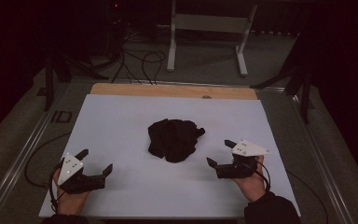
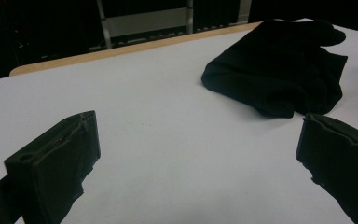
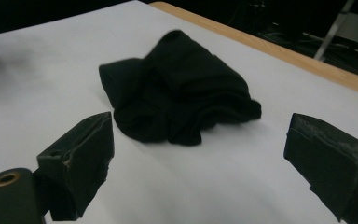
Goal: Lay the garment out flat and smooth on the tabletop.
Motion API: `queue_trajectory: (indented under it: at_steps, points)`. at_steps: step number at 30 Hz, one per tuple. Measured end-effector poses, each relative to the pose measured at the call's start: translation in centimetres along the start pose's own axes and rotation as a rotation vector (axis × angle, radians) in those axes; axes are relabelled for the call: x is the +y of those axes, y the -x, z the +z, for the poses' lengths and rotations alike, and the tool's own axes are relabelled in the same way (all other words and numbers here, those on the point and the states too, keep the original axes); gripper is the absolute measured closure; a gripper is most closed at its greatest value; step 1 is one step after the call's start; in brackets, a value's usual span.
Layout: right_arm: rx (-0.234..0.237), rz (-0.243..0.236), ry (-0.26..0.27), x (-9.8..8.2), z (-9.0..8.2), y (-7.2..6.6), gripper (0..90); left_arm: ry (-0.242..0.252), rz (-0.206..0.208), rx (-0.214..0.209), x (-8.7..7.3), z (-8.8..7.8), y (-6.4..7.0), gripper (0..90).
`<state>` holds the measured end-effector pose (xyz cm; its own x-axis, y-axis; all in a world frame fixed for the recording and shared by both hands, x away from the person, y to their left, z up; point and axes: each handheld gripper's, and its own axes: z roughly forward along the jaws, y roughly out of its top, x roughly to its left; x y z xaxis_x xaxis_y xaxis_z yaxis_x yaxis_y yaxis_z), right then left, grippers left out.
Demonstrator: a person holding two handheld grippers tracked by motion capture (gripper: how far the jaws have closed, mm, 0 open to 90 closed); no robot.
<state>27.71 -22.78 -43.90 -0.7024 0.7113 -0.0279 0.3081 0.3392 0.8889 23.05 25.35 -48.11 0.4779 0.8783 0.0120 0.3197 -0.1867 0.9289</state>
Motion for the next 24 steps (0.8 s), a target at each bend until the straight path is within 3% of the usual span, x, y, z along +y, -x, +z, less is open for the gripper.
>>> queue_trajectory:
  at_steps: [7,13,24]
  points:
    - [0.023,0.007,-0.027,1.5,1.6,0.0,8.8,0.000,0.003,-0.003,0.0,0.0,0.0,0.0]
    - [0.035,-0.025,-0.044,2.6,3.2,-0.2,10.2,-0.001,0.002,-0.007,0.0,0.1,0.1,0.0]
    - [0.064,-0.037,-0.048,4.5,6.3,-0.6,11.1,-0.002,0.002,-0.012,0.0,0.1,0.1,0.0]
